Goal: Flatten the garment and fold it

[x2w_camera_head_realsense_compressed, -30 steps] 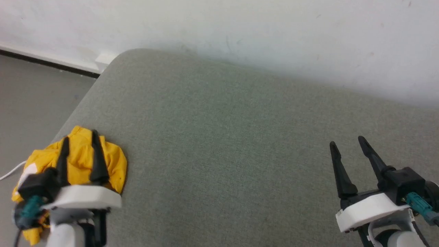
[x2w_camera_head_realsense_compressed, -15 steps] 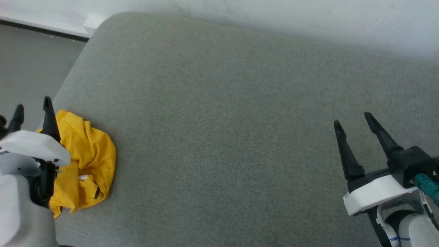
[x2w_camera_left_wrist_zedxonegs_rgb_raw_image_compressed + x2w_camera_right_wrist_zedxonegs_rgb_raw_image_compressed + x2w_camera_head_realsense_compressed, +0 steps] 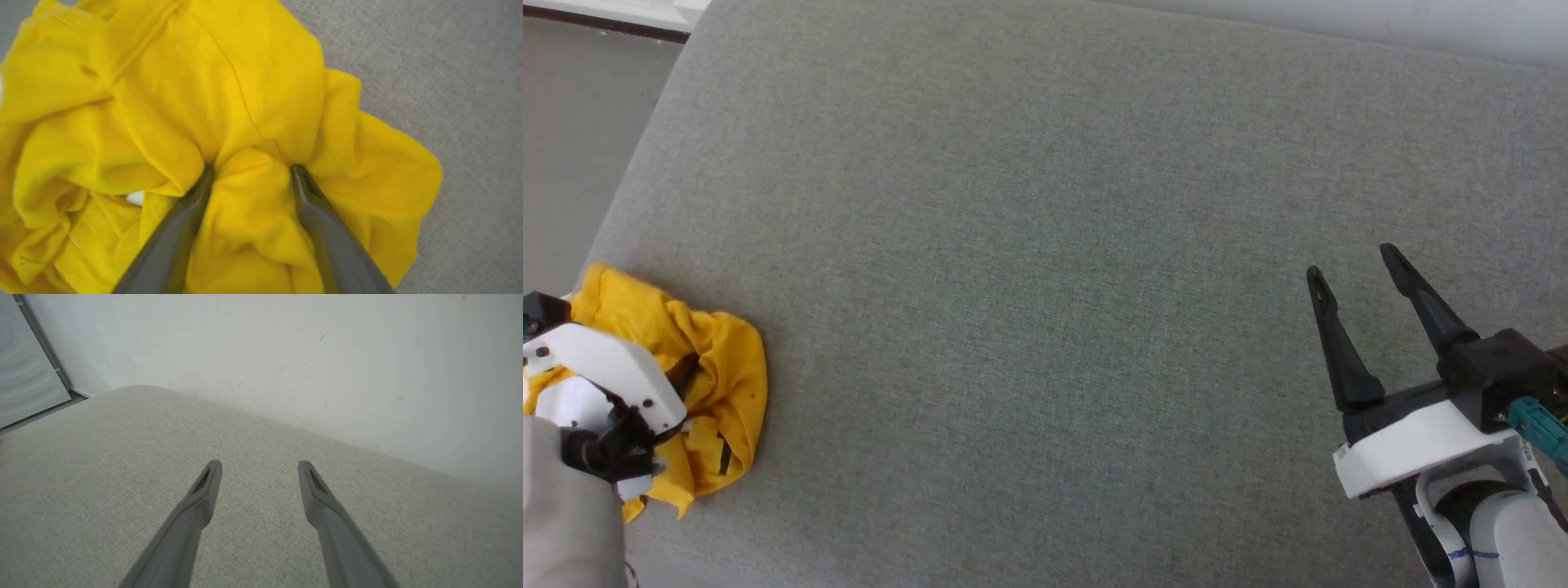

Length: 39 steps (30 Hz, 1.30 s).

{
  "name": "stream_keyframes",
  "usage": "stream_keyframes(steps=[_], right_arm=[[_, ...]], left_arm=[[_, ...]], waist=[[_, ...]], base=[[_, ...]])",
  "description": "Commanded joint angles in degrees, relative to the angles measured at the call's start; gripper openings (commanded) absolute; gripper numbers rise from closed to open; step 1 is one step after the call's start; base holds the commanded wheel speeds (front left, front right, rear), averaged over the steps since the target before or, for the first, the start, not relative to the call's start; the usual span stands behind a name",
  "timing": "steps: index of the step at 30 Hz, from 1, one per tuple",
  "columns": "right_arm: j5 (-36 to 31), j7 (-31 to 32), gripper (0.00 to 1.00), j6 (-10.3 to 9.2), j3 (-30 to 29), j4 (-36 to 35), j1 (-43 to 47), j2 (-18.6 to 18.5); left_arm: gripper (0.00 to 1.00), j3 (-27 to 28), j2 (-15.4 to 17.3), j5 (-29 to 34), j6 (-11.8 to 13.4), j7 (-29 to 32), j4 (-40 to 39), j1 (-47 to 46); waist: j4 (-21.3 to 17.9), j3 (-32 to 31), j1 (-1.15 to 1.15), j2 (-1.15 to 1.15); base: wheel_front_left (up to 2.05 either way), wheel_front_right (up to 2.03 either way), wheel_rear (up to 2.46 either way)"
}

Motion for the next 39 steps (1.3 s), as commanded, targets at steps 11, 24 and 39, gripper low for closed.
stream_keyframes(steps=[11, 24, 39], right_arm=[[1.7, -2.9, 1.00, -0.05, 1.0, 1.8, -1.2, 1.4], [2.7, -8.3, 1.00, -0.05, -2.3, 5.1, 1.9, 4.8], [3.4, -8.9, 1.00, -0.05, -6.2, 4.4, 4.2, 5.6]], left_arm=[[0.00, -1.4, 3.9, -2.9, -0.8, 1.0, 7.1, -3.4], [0.00, -6.3, 11.1, 6.5, 3.2, -26.4, -3.8, -13.0], [0.00, -16.0, -2.4, 4.9, 1.5, -29.3, -30.4, -10.7]], waist=[[-0.5, -3.9, -0.01, 0.00], [-3.9, -13.3, -0.01, 0.00], [-18.3, -14.6, -0.01, 0.00]], base=[[0.00, 0.00, 0.00], [0.00, 0.00, 0.00], [0.00, 0.00, 0.00]])
